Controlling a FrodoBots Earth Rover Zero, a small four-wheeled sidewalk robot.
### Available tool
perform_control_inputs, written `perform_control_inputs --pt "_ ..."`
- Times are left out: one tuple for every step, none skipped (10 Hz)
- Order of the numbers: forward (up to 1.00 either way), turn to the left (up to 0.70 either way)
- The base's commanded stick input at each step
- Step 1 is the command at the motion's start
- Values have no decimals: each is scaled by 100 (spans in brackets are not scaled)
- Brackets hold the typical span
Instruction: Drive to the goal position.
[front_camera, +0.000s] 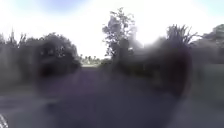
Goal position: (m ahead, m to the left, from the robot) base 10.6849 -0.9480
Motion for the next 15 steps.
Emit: perform_control_inputs --pt "85 0" --pt "85 0" --pt "85 0" --pt "85 0" --pt "85 0" --pt "85 0" --pt "85 0" --pt "85 0" --pt "85 0" --pt "85 0" --pt "85 0" --pt "85 0" --pt "85 0" --pt "85 0" --pt "85 0"
